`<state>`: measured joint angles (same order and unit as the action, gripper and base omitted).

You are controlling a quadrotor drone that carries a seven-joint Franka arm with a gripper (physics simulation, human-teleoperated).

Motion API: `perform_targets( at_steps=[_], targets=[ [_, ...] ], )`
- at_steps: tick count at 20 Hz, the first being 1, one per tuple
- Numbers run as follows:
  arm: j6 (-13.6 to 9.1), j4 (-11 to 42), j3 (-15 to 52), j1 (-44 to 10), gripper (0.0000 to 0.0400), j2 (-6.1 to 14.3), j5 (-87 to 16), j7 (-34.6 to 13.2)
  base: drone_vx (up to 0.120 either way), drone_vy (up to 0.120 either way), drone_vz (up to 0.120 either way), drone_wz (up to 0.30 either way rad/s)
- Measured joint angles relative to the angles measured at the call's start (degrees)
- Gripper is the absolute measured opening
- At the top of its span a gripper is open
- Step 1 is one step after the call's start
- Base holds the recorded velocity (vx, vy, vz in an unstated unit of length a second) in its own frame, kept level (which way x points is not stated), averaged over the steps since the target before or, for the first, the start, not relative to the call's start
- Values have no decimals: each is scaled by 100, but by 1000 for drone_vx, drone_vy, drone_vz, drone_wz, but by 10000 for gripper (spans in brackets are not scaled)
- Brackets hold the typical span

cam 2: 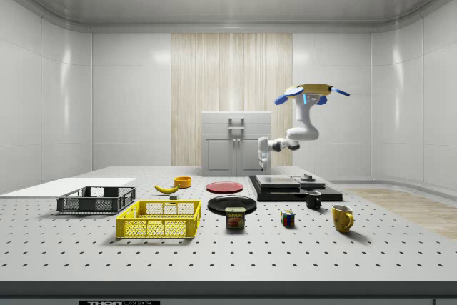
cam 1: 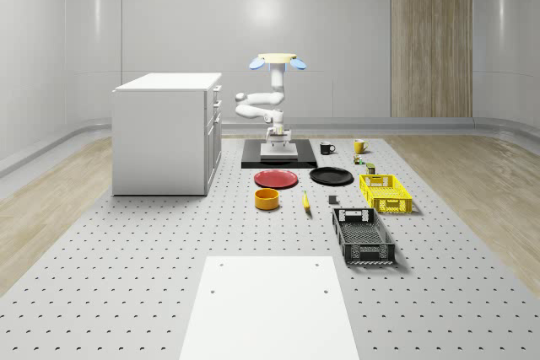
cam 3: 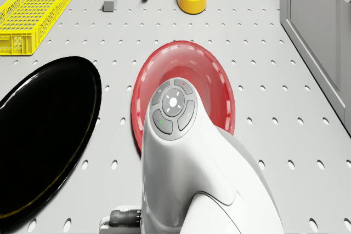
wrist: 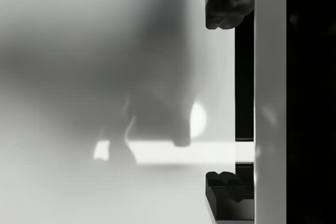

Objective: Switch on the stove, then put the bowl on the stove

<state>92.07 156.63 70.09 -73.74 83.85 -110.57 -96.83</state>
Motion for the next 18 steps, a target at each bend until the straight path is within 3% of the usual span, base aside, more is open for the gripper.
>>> perform_targets(
  at_steps=[18],
  targets=[
    [67,-5,6,-28,400,73,33,-21,120,0,0,0]
  ],
)
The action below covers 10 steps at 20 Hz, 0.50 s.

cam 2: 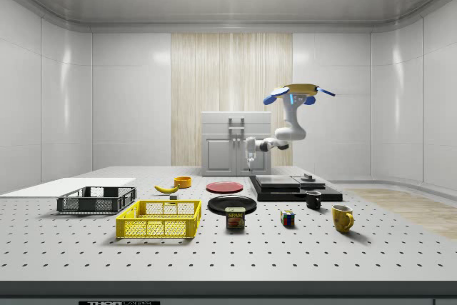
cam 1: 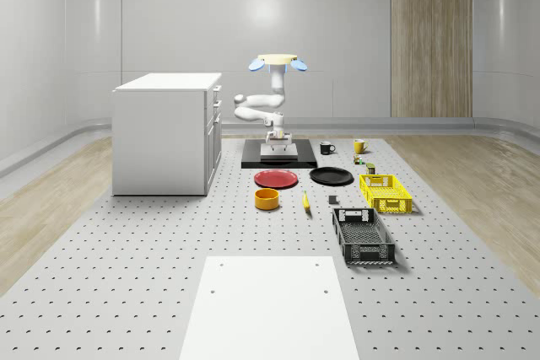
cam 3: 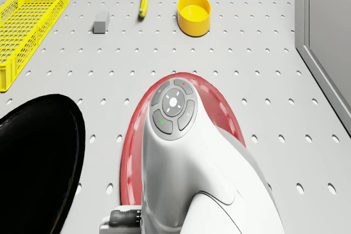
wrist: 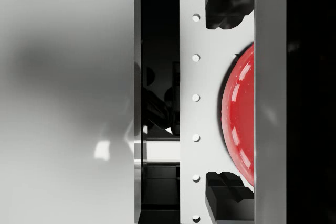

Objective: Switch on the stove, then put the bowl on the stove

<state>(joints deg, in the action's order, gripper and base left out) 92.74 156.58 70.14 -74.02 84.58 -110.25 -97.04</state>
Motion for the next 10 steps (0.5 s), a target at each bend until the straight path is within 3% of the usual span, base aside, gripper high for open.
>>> perform_targets(
  at_steps=[10],
  targets=[
    [31,-2,3,-13,400,34,15,-10,120,0,0,0]
  ],
)
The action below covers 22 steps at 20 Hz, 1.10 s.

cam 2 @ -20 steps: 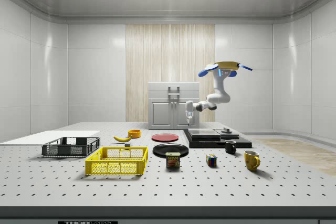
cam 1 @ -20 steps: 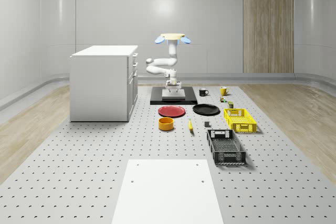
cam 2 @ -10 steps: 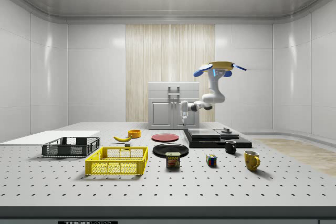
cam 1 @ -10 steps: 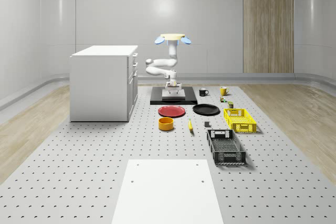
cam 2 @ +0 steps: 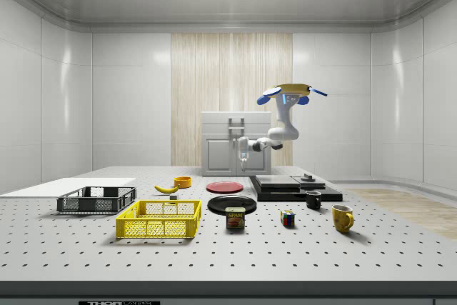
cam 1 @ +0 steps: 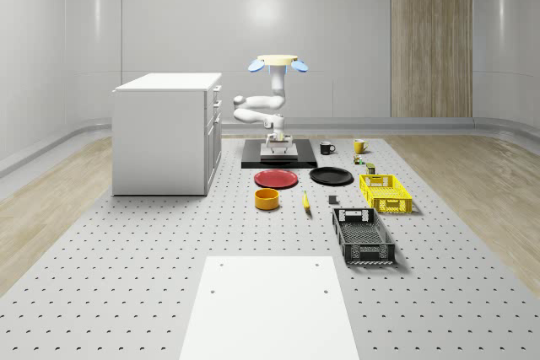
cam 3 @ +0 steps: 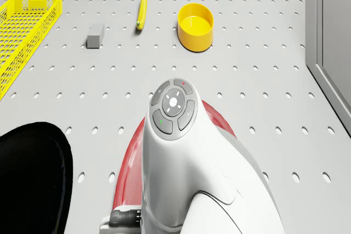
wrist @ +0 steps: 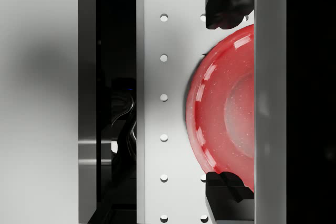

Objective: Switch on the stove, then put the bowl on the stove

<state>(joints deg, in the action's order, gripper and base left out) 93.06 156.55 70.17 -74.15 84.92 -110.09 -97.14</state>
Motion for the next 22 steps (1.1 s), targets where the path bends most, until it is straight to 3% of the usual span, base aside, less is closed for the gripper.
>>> perform_targets(
  at_steps=[6,9,22],
  targets=[
    [17,-1,1,-7,400,18,8,-5,120,0,0,0],
    [25,-2,2,-10,400,27,12,-8,120,-107,0,0],
    [56,-4,4,-23,400,61,27,-17,120,0,0,0]
  ],
)
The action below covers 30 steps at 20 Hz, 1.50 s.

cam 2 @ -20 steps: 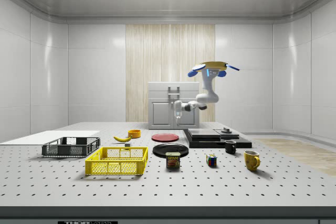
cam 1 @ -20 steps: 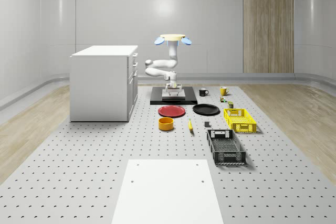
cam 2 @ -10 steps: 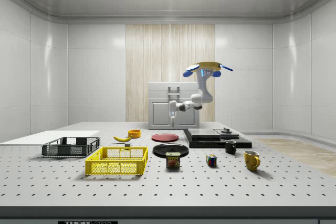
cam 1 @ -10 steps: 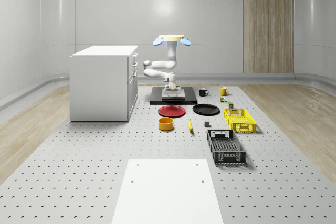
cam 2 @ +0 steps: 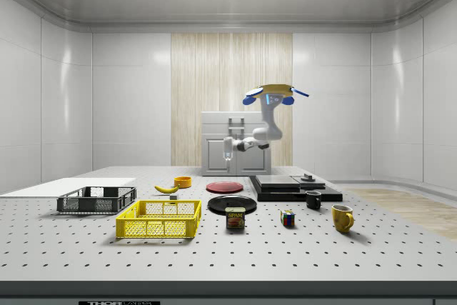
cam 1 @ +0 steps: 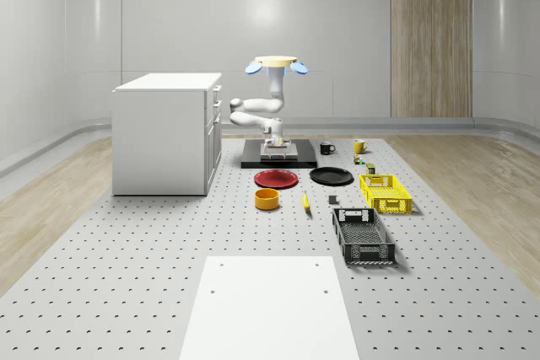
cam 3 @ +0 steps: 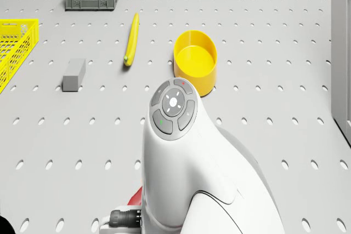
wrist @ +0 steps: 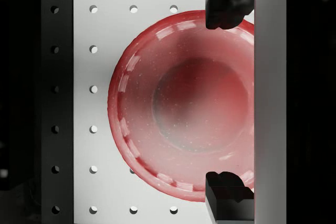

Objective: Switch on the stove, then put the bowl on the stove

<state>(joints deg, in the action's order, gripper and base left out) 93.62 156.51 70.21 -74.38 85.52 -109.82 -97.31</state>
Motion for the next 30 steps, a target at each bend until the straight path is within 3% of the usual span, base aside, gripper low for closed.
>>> perform_targets(
  at_steps=[30],
  targets=[
    [54,-4,4,-22,400,59,26,-17,120,0,0,0]
  ],
)
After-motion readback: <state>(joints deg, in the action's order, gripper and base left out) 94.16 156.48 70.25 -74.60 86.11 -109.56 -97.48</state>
